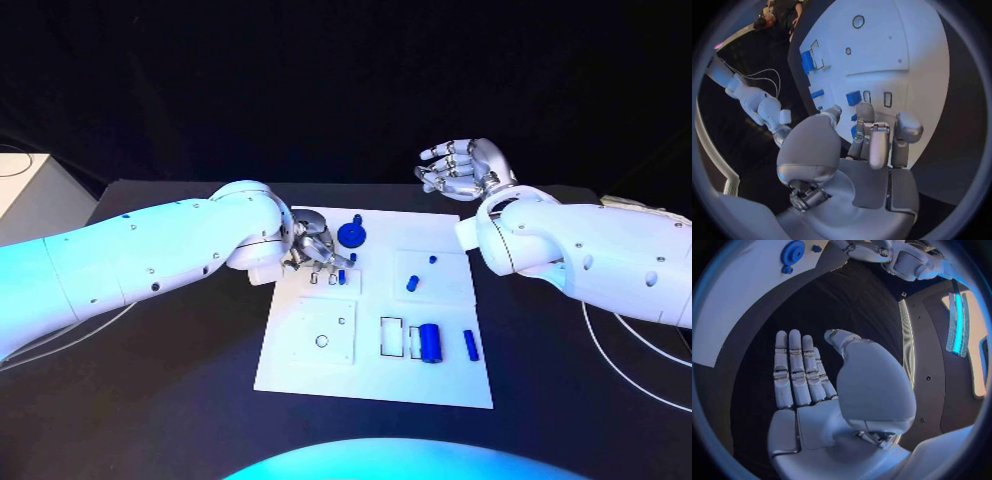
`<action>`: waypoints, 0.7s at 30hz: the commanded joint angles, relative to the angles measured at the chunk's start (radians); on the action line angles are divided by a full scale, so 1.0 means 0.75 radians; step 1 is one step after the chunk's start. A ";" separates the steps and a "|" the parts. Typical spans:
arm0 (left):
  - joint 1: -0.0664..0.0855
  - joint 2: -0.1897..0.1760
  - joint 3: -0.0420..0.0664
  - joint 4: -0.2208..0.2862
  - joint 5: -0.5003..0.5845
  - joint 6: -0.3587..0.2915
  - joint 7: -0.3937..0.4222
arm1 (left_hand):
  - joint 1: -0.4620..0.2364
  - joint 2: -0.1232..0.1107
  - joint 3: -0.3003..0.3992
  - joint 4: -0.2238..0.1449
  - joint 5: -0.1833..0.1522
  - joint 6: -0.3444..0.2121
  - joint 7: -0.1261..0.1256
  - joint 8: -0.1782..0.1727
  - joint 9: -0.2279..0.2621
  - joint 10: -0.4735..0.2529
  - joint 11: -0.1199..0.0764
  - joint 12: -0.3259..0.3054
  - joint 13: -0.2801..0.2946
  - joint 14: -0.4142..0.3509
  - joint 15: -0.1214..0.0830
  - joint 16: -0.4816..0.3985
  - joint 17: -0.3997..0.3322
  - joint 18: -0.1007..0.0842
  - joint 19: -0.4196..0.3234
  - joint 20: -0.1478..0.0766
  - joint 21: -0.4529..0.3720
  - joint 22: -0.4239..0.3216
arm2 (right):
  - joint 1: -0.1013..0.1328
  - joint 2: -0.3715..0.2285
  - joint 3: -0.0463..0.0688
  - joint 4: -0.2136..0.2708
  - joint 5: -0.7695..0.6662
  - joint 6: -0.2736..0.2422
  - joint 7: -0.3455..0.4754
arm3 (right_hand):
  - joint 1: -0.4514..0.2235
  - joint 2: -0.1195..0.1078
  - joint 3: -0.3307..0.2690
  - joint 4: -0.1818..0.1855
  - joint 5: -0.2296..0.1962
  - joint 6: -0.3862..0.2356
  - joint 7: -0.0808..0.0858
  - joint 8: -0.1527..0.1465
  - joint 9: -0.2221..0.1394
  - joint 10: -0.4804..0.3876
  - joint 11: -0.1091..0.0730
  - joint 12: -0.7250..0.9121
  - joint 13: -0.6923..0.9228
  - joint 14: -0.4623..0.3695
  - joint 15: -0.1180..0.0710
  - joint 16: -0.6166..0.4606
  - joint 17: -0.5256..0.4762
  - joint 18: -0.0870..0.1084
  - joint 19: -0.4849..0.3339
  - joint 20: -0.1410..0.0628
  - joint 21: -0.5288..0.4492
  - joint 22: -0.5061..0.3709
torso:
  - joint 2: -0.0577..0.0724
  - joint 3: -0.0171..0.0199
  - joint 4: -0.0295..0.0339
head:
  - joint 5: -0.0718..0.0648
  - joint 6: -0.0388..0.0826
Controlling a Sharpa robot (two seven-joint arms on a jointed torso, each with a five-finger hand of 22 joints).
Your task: Assemble the parts on the task board
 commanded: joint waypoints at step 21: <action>0.003 0.030 -0.005 -0.014 0.006 0.112 -0.009 | -0.016 0.005 0.034 -0.005 0.001 -0.018 0.000 0.007 0.022 -0.006 -0.004 0.001 0.004 0.018 -0.007 0.004 0.006 -0.008 0.010 0.005 0.007 0.006 | 0.000 0.011 -0.004 -0.018 0.053 0.043 0.038 | -0.033 0.004 -0.005 -0.026 0.003 -0.024 0.034 0.007 -0.011 -0.012 0.030 -0.064 -0.122 -0.048 0.029 -0.103 -0.077 0.015 -0.061 0.031 -0.013 -0.124 | 0.002 0.0000 -0.0020 | -0.008 -0.020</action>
